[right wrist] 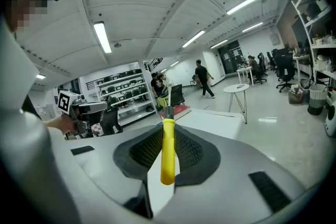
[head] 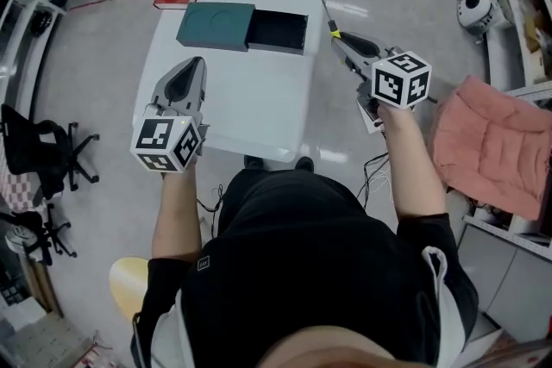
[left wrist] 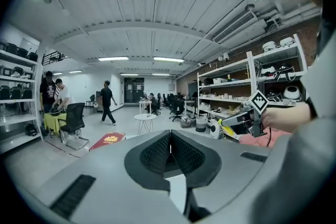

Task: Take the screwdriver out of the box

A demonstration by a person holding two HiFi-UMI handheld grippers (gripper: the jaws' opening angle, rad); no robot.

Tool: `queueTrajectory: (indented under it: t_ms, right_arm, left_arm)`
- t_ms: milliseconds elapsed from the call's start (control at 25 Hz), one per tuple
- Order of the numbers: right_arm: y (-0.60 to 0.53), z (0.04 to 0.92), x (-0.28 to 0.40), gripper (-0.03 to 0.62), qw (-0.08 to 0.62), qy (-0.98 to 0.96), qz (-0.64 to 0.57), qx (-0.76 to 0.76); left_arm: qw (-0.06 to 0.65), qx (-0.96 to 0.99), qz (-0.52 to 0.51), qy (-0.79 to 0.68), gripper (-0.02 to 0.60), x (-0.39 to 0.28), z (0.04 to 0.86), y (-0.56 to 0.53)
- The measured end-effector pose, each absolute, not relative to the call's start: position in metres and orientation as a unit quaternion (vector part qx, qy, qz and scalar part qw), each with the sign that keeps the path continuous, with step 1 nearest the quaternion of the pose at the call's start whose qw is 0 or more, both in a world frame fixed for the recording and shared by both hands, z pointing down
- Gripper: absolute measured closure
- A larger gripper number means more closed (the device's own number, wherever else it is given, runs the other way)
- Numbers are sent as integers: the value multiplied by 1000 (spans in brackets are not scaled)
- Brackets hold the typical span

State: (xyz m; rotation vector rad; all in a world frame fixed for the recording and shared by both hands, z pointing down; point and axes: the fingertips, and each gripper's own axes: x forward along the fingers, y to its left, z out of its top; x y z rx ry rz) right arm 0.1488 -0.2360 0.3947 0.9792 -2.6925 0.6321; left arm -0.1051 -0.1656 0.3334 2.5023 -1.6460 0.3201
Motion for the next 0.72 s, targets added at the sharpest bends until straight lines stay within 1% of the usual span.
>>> queueTrajectory:
  t_ms: [360, 640, 720]
  right_arm:
    - [-218, 344, 112, 513, 49, -916, 183, 353]
    - [-191, 298, 92, 513, -21, -926, 154, 344]
    - [-184, 289, 88, 513, -29, -929, 138, 343]
  left_arm:
    - [25, 834, 119, -537, 566, -158, 313, -162]
    - [20, 843, 100, -529, 566, -181, 299, -163]
    - [25, 846, 92, -525, 566, -184, 298, -164]
